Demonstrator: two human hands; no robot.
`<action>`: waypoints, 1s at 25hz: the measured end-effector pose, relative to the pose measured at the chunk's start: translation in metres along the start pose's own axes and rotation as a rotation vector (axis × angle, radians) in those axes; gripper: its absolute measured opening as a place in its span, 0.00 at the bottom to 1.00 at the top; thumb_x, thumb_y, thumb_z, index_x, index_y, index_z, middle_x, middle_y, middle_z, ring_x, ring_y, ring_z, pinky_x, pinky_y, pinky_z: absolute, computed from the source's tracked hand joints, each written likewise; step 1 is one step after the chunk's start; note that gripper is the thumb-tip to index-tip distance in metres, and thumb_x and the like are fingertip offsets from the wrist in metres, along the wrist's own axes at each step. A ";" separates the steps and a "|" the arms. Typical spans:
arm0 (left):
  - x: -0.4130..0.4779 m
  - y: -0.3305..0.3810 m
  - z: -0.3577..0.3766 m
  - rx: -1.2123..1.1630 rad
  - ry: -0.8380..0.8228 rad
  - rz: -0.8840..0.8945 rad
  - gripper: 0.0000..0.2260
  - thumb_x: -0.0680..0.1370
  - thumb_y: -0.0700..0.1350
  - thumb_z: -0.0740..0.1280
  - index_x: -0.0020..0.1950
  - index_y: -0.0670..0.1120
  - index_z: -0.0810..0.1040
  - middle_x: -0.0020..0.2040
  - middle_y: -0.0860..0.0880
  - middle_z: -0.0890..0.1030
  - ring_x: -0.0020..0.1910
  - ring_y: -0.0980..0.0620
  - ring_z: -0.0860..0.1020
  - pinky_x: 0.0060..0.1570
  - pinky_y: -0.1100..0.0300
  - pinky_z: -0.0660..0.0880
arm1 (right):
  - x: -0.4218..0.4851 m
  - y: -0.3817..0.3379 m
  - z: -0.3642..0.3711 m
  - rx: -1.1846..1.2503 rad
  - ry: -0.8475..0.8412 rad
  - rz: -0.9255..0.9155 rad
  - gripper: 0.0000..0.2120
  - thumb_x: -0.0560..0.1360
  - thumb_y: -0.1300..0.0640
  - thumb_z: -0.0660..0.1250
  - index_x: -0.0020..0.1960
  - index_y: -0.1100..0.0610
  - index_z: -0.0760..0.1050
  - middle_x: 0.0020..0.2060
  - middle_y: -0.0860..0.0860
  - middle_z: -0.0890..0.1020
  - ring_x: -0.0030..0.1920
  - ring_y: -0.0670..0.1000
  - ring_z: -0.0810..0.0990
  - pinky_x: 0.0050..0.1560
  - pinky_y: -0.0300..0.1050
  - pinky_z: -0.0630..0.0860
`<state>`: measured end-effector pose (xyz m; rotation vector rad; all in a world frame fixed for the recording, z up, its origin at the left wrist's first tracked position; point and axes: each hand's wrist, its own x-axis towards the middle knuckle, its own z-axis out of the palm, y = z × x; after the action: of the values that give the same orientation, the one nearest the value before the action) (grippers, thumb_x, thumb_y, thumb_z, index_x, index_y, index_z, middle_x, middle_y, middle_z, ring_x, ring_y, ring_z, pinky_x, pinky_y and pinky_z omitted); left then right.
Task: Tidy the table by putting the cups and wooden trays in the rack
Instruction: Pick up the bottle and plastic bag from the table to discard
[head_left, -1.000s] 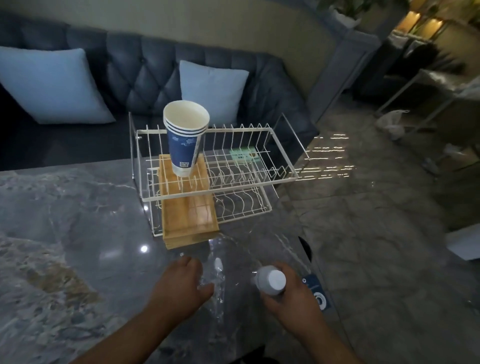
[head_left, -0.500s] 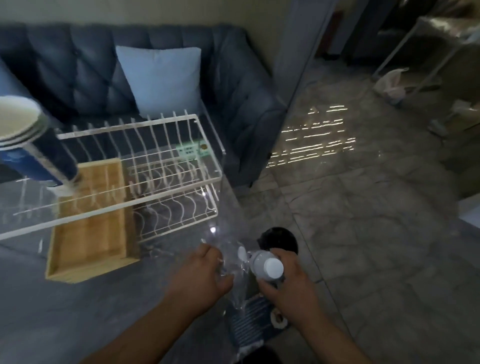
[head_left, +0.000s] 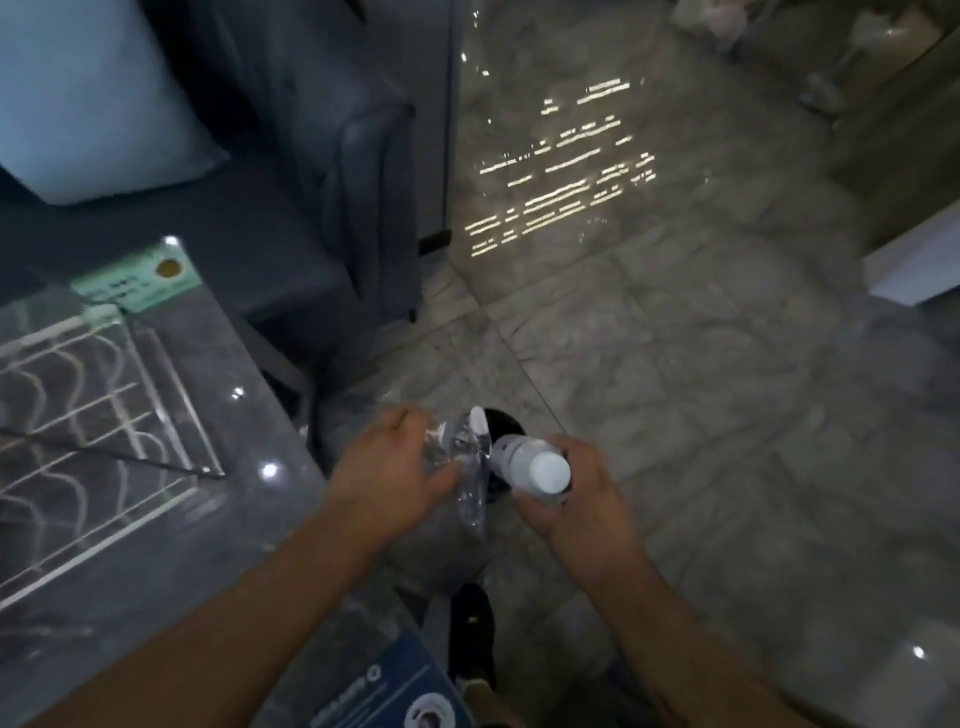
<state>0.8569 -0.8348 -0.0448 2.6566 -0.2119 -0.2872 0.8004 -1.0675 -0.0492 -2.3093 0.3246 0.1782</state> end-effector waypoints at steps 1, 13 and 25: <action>0.015 0.004 0.015 0.004 -0.025 0.011 0.24 0.71 0.63 0.71 0.57 0.47 0.77 0.57 0.45 0.78 0.54 0.42 0.79 0.51 0.51 0.77 | 0.013 0.013 0.005 0.003 -0.009 0.018 0.30 0.66 0.44 0.77 0.65 0.43 0.70 0.59 0.45 0.75 0.55 0.51 0.79 0.54 0.56 0.81; 0.141 -0.015 0.212 0.238 -0.399 0.026 0.28 0.73 0.61 0.72 0.67 0.46 0.74 0.63 0.43 0.75 0.58 0.41 0.78 0.55 0.49 0.78 | 0.105 0.181 0.121 -0.075 -0.036 0.217 0.30 0.68 0.48 0.78 0.66 0.53 0.71 0.59 0.53 0.78 0.55 0.56 0.79 0.51 0.48 0.77; 0.197 -0.065 0.333 0.292 -0.533 0.166 0.32 0.70 0.54 0.78 0.69 0.44 0.71 0.70 0.41 0.71 0.62 0.39 0.77 0.60 0.49 0.75 | 0.159 0.267 0.209 -0.086 0.018 0.377 0.27 0.66 0.41 0.74 0.59 0.49 0.68 0.52 0.51 0.80 0.48 0.55 0.82 0.46 0.53 0.81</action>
<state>0.9752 -0.9579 -0.3979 2.7630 -0.6831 -0.9720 0.8698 -1.1205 -0.4133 -2.3154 0.7743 0.3642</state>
